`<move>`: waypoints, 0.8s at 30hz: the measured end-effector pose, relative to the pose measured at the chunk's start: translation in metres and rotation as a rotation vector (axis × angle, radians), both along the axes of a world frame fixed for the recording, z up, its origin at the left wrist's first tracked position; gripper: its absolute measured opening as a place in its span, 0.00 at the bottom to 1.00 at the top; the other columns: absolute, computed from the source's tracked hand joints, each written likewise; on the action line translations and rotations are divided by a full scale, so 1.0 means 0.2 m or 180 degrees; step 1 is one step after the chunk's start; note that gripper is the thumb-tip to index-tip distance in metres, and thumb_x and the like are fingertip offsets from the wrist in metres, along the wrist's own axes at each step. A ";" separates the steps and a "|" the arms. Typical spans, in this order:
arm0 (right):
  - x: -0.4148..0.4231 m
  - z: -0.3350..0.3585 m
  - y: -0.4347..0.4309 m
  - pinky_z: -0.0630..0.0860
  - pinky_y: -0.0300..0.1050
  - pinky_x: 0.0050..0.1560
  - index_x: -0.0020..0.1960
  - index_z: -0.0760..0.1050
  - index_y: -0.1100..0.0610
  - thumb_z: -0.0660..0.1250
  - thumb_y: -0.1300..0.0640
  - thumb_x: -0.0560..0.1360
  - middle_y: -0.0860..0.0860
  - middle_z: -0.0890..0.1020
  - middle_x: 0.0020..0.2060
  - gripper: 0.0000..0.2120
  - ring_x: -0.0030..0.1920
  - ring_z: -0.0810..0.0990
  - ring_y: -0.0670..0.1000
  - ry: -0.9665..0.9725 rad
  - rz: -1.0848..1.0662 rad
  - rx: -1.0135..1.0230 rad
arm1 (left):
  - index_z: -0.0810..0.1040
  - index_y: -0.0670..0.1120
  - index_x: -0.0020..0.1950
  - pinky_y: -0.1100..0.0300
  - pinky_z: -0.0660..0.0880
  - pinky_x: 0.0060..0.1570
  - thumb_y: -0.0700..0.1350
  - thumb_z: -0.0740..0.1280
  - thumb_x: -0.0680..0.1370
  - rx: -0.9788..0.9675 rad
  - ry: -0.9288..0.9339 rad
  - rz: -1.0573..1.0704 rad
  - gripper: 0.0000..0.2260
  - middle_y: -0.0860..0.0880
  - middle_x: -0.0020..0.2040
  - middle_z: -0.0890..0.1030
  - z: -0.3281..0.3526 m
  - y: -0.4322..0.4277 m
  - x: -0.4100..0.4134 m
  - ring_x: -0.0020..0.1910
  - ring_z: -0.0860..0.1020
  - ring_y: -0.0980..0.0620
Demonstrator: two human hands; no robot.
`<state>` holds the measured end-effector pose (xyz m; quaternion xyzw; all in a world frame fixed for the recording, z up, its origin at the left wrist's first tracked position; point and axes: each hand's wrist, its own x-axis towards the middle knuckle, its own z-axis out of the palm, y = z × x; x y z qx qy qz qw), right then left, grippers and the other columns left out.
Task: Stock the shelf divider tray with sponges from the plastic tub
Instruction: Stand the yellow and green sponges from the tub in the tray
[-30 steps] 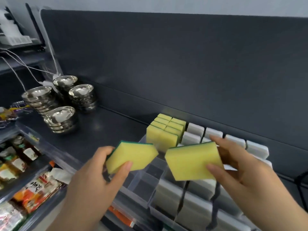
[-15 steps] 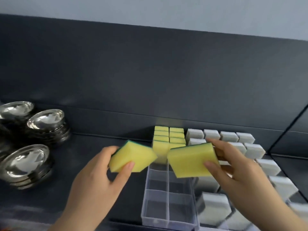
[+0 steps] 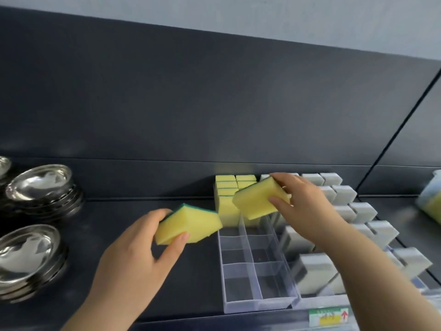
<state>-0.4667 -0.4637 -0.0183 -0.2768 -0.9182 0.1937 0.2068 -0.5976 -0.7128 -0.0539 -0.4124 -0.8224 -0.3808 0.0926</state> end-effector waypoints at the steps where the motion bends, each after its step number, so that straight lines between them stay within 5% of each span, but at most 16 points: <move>1: -0.05 -0.01 0.01 0.66 0.38 0.55 0.67 0.68 0.52 0.66 0.56 0.74 0.51 0.75 0.59 0.22 0.57 0.73 0.52 -0.0139 0.0064 0.0042 | 0.73 0.55 0.55 0.70 0.68 0.32 0.63 0.59 0.71 0.0016 -0.0005 0.0007 0.18 0.66 0.45 0.74 0.00 -0.02 -0.01 0.40 0.76 0.63; 12: -0.39 -0.19 0.03 0.74 0.49 0.55 0.70 0.63 0.49 0.62 0.58 0.76 0.52 0.70 0.63 0.23 0.59 0.73 0.56 -0.1531 0.0358 0.0481 | 0.72 0.56 0.54 0.69 0.68 0.30 0.62 0.64 0.73 0.0109 0.0103 0.0266 0.14 0.65 0.42 0.75 0.00 -0.16 -0.09 0.38 0.76 0.59; 17: -0.44 -0.25 0.02 0.75 0.49 0.51 0.69 0.63 0.49 0.62 0.58 0.76 0.52 0.71 0.62 0.23 0.57 0.74 0.56 -0.1704 0.0416 0.0697 | 0.70 0.60 0.54 0.64 0.71 0.30 0.65 0.57 0.70 0.0108 0.0067 0.0294 0.17 0.65 0.42 0.75 -0.01 -0.20 -0.11 0.39 0.77 0.59; 24: -0.38 -0.16 0.02 0.73 0.47 0.56 0.69 0.64 0.48 0.65 0.55 0.75 0.50 0.70 0.65 0.24 0.61 0.72 0.53 -0.1281 0.0395 0.0545 | 0.72 0.58 0.52 0.66 0.69 0.29 0.60 0.64 0.69 0.0018 0.0088 0.0329 0.14 0.64 0.40 0.75 0.00 -0.21 -0.12 0.37 0.76 0.60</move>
